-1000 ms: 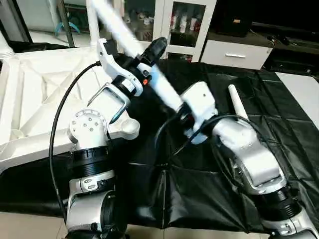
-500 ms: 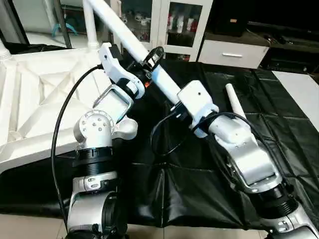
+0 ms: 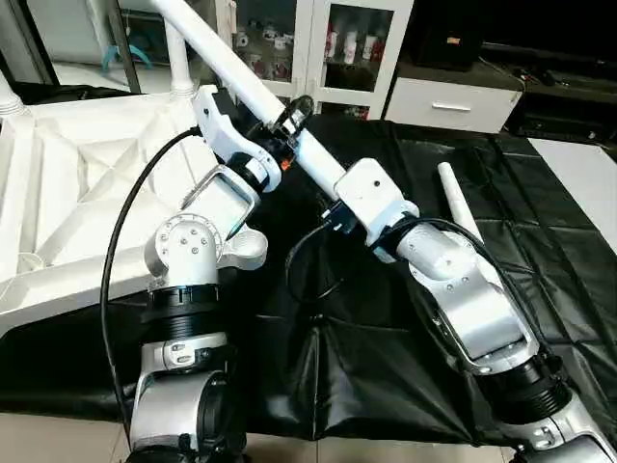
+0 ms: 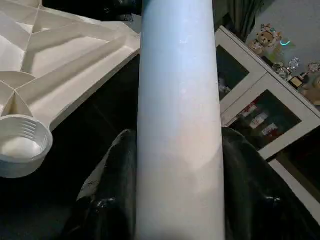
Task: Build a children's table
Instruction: Pick table leg
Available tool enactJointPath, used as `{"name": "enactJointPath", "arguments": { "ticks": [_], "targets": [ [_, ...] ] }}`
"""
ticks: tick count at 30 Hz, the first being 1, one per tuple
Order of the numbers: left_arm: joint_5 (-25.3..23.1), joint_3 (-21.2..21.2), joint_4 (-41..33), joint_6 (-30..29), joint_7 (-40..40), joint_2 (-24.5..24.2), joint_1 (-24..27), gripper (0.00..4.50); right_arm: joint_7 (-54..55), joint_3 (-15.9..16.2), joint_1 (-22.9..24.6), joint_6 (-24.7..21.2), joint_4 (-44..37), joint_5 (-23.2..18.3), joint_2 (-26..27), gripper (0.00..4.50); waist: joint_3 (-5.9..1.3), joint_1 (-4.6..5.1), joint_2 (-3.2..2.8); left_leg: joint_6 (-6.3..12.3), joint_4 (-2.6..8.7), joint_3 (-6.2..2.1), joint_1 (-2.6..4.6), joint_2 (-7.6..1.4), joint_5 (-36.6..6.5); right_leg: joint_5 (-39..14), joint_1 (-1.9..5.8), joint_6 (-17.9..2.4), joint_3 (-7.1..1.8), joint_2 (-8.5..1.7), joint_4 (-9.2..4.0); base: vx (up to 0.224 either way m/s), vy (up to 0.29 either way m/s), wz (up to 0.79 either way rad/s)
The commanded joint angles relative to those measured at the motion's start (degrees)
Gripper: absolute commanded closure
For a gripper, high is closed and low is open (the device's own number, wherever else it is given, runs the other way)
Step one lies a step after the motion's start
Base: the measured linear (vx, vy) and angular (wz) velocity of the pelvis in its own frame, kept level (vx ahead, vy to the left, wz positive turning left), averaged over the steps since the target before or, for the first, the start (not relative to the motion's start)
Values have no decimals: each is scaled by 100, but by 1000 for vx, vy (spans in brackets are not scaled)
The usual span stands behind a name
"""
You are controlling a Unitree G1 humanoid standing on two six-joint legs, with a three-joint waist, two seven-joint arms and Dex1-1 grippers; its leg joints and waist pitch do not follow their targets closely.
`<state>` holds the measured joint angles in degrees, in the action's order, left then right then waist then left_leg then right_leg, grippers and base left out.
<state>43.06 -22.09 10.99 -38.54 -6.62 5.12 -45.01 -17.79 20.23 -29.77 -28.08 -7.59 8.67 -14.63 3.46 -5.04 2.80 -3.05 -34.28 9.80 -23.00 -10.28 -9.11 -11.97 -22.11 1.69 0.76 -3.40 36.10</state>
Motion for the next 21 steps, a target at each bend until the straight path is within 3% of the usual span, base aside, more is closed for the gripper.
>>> {"name": "enactJointPath", "arguments": {
  "ticks": [1, 6, 7, 9, 13, 14, 15, 16, 17, 19, 21],
  "targets": [
    [15, 59, 12, 8, 76, 39, -10, 259, 28, -89, -112, 34, 20, 59, -18, 269, -418, 29, -69, -384, 388, -79, 221, -215, -1129, 227, 230, -1020, -167, -328, -375, 0, 0, 0],
    [69, 49, -61, 49, 92, 64, 11, 271, 28, -70, -117, 67, 38, 130, 11, 269, -414, 18, -72, -340, 383, -75, 222, -216, -1104, 133, 224, -1031, -170, -337, -375, 0, 0, 0],
    [55, 52, -62, 91, 75, 45, -8, 271, 5, -95, -131, 96, 62, 86, 39, 234, -413, 17, -38, -326, 385, -73, 220, -216, -1084, 126, 228, -1027, -168, -336, -377, 0, 0, 0],
    [42, 55, -64, 131, 56, 25, -28, 272, -19, -121, -145, 127, 86, 39, 67, 197, -411, 16, -60, -321, 386, -74, 223, -218, -1088, 98, 220, -1030, -167, -339, -377, 0, 0, 0],
    [72, 37, -99, 129, 37, -11, -38, 273, -145, -391, -149, 192, 101, -414, 276, 168, -414, 15, -58, -276, 384, -72, 222, -219, -1124, 89, 219, -1029, -170, -344, -371, 0, 0, 0],
    [93, 51, -174, 103, 35, -35, -7, 273, -371, -640, -110, 190, -34, -899, 418, 157, -418, 7, -27, -232, 385, -69, 221, -222, -1110, 142, 221, -1043, -166, -344, -368, 0, 0, 0],
    [100, 51, -204, 81, 26, -74, 19, 273, -614, -894, -29, 124, -261, -1371, 467, 151, -422, -7, -37, -199, 385, -79, 217, -229, -1078, 186, 222, -1066, -160, -353, -357, 0, 0, 0],
    [101, 50, -205, 79, 25, -76, 21, 273, -629, -910, -24, 119, -275, -1401, 470, 145, -423, -24, -47, -144, 380, -80, 221, -241, -1077, 257, 227, -1079, -163, -358, -345, 0, 0, 0],
    [102, 52, -224, 68, 14, -103, 46, 273, -803, -1086, 46, 73, -445, -1729, 495, 136, -420, -28, -40, -143, 386, -84, 214, -238, -1029, 286, 230, -1072, -155, -351, -349, 0, 0, 0],
    [93, 50, -265, 40, 14, -163, 81, 273, -1129, -1556, 139, -235, -772, -2402, 460, 124, -419, -51, -50, -73, 387, -84, 219, -243, -1041, 328, 237, -1070, -155, -358, -346, 0, 0, 0],
    [125, 85, -339, -39, -70, -287, 90, 273, -1538, -2211, 74, -745, -961, -3039, 91, 101, -415, -68, -54, -69, 389, -84, 234, -240, -1104, 157, 230, -1077, -151, -352, -360, 0, 0, 0]
  ]
}}
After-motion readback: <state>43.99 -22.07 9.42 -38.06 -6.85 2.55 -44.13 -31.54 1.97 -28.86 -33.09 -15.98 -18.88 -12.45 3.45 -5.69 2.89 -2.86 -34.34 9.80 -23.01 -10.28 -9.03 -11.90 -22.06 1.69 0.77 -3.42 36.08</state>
